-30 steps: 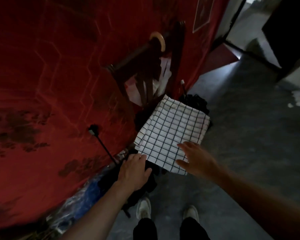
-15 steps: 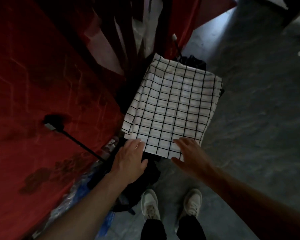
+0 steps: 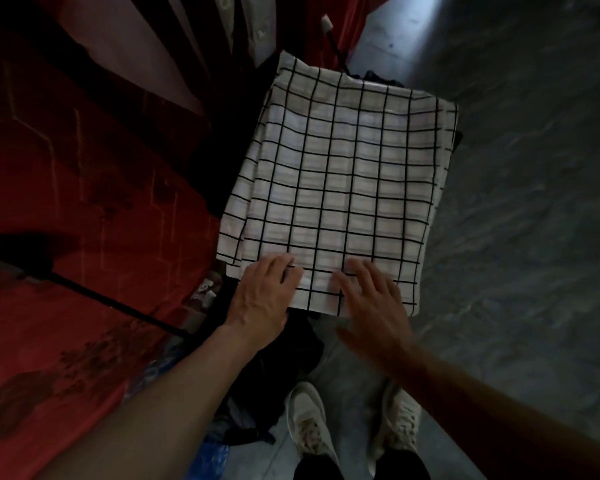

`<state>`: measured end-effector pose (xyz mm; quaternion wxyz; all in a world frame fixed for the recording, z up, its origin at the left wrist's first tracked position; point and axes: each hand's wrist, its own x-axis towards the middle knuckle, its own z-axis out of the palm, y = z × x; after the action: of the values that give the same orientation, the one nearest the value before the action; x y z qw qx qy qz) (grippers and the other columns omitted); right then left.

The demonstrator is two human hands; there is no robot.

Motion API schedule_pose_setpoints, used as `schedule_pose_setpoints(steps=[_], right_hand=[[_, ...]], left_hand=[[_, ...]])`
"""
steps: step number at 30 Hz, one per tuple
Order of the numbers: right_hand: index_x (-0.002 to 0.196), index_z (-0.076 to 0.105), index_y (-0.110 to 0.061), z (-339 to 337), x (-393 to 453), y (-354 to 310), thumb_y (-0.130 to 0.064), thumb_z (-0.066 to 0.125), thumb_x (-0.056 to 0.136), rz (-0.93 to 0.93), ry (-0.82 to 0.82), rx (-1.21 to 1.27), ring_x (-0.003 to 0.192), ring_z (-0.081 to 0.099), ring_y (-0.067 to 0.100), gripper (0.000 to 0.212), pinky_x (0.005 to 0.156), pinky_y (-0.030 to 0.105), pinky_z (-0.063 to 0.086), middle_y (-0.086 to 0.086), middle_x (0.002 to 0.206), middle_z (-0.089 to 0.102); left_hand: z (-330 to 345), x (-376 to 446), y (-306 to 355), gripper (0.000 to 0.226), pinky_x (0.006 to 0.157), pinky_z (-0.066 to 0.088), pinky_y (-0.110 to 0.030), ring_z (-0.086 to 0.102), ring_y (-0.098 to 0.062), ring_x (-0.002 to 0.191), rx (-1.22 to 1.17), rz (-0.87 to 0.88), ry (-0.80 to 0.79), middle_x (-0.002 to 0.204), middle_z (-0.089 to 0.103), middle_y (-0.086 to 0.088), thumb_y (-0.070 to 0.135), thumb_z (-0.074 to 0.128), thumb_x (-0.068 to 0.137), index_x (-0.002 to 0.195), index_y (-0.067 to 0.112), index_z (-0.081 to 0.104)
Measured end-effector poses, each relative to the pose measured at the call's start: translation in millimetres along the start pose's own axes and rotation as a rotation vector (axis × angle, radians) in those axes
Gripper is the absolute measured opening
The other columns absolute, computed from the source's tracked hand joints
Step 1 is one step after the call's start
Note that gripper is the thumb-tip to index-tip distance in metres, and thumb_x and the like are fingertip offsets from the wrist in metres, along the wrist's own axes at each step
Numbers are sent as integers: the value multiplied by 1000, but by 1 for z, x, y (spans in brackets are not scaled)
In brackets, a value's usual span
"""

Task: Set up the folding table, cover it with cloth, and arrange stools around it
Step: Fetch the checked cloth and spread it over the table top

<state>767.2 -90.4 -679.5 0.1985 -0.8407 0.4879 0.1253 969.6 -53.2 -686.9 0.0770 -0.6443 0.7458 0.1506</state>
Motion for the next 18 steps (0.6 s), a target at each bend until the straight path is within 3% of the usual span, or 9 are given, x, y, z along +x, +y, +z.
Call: schedule_pose_setpoints(steps=[6,10,14,18], right_hand=[[141,42,-22,7,1,-1,-35,81,62,41,68,12,144,29,32,89,112,50,30,10,154,36],[136,48,-24,3,1,-6,-39,74,73,47,116,71,141,32,30,69,111,50,32,5,149,39],[123,56,-27,-7,6,-4,-34,67,83,17,163,132,128,42,25,42,101,46,40,-1,134,49],[123,64,-22,-15,7,1,-19,68,85,8,199,165,115,53,27,38,90,46,47,3,126,60]], left_hand=[[2,2,-6,51,87,54,-43,57,-32,115,-99,66,139,123,62,-14,4,76,59,109,8,65],[-7,4,-19,25,68,55,-43,63,-26,82,-173,126,216,91,68,-6,2,74,66,85,12,63],[-23,9,-25,10,63,51,-41,61,-25,72,-198,104,308,82,65,-4,8,62,81,89,12,65],[-42,12,-23,8,62,51,-39,58,-24,68,-219,88,367,79,64,-4,7,66,84,90,12,65]])
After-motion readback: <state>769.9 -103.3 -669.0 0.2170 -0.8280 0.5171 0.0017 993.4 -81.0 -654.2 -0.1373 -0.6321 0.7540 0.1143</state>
